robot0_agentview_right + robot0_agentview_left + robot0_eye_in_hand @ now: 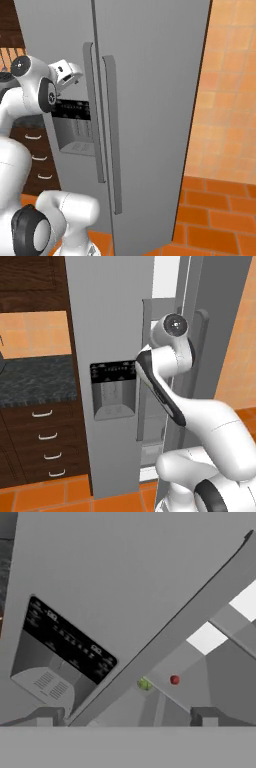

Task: Take the strawberry from the fridge and place it on top of the pancake, located on the dining counter.

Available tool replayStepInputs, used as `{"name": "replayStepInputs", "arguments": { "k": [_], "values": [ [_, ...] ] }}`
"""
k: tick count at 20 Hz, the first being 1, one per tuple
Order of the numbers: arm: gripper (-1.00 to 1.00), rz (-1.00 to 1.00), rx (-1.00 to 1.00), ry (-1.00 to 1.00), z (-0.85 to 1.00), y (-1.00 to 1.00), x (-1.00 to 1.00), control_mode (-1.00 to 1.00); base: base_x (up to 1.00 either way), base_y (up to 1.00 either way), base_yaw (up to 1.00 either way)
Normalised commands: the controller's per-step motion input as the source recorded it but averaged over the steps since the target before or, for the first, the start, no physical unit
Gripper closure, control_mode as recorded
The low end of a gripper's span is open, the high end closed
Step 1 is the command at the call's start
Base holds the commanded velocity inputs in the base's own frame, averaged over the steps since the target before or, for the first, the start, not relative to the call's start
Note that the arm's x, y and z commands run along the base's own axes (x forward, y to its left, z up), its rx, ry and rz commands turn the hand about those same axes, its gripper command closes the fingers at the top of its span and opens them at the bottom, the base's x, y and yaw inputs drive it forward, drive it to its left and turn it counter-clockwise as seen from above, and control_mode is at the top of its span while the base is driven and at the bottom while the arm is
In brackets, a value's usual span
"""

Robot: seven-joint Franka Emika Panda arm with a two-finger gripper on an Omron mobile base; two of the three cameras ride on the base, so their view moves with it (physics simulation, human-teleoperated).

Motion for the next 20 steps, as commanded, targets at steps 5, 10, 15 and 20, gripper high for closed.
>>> {"name": "replayStepInputs", "arguments": {
  "k": [5, 10, 15, 20],
  "values": [
    [-1.0, 0.0, -0.05, 0.0, -0.17, -0.21, 0.61, -1.0, 0.0, 0.0, 0.0],
    [-1.0, 0.0, -0.04, 0.0, -0.04, -0.31, 0.23, -1.0, 0.0, 0.0, 0.0],
    [-1.0, 0.0, -0.03, 0.0, 0.0, -0.42, 0.0, -1.0, 0.0, 0.0, 0.0],
    [-1.0, 0.0, -0.01, 0.0, 0.0, -0.49, -0.04, -1.0, 0.0, 0.0, 0.0]
  ]
}}
